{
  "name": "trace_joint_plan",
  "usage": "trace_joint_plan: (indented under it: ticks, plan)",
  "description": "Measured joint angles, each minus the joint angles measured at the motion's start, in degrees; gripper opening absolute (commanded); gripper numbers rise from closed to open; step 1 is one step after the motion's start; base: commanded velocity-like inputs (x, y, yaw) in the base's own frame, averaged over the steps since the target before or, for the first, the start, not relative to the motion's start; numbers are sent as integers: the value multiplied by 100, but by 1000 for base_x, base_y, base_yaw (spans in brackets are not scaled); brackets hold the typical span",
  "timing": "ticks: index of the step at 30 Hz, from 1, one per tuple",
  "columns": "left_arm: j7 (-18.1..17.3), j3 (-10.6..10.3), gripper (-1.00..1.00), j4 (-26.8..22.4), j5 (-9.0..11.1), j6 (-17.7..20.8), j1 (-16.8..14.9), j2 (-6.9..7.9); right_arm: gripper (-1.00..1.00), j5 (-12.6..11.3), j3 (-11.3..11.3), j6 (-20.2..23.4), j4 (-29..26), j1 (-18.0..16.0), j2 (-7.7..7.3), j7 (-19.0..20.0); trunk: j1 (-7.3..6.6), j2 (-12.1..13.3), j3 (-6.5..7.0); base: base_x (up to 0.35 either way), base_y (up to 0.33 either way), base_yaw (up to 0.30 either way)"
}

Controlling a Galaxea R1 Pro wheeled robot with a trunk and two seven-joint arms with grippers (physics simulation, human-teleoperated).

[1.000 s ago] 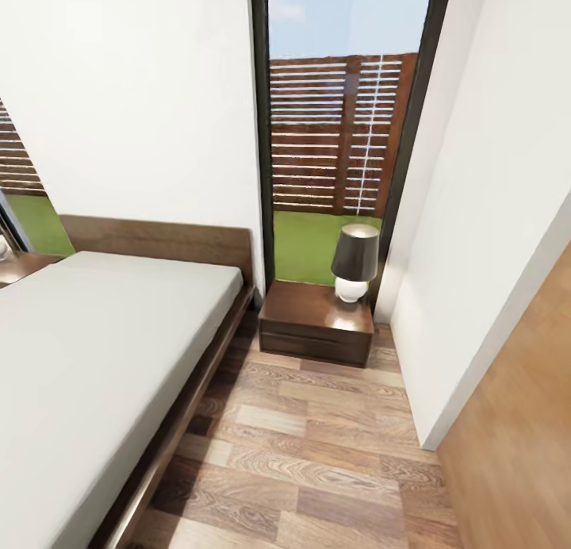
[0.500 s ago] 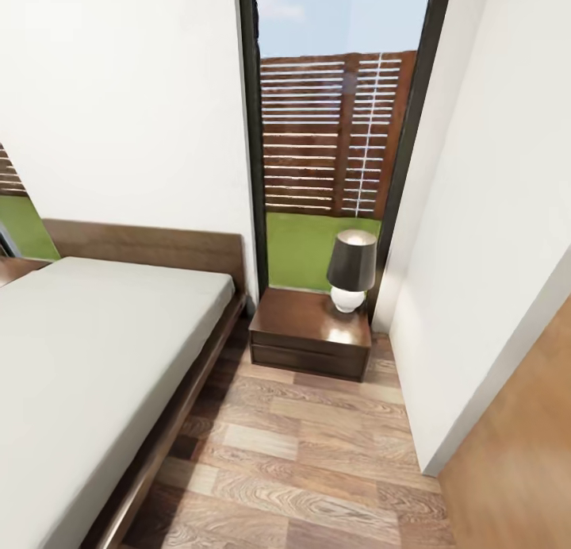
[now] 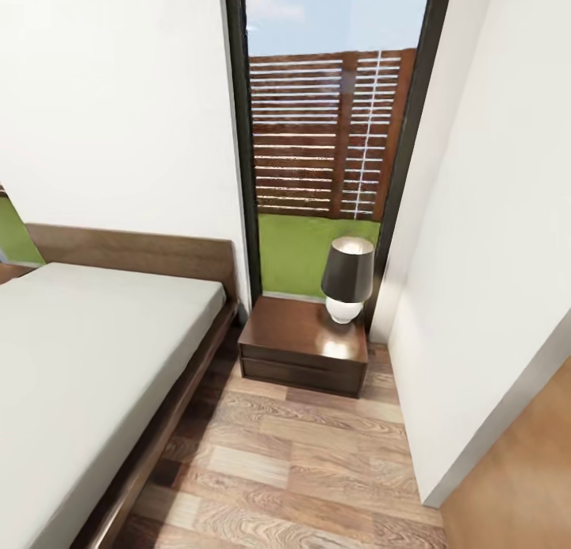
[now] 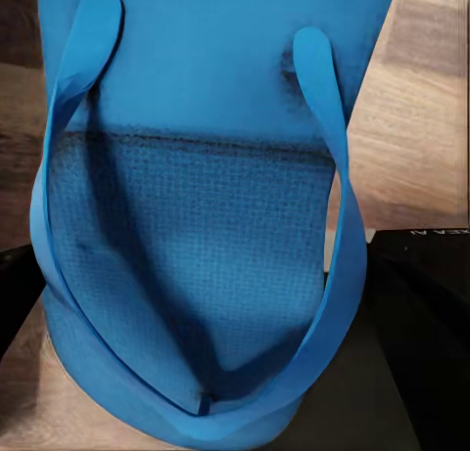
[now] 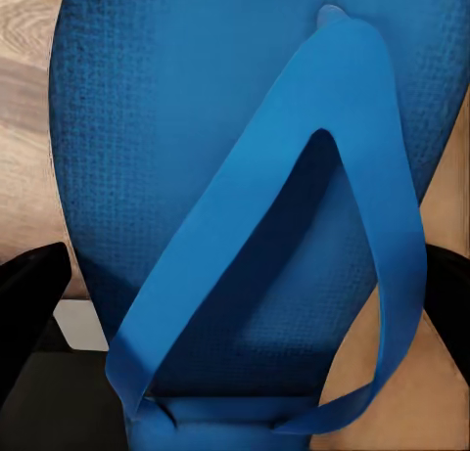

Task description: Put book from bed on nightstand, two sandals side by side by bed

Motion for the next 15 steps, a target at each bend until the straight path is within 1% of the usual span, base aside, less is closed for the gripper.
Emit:
trace_joint_plan:
  ticks: [9, 12, 15]
  plan:
    - [-1, -1, -100, 0, 0, -8, 0, -1, -100, 0, 3, 0, 0, 0, 0, 4, 0, 0, 0, 303, -132, -9]
    - [0, -1, -100, 1, 0, -8, -1, -1, -100, 0, 5, -2, 0, 0, 0, 2, 0, 0, 0, 312, -92, -103]
    - [-2, -1, -100, 2, 0, -8, -1, -1, -100, 1, 6, -3, 0, 2, 0, 2, 0, 0, 0, 315, -80, -171]
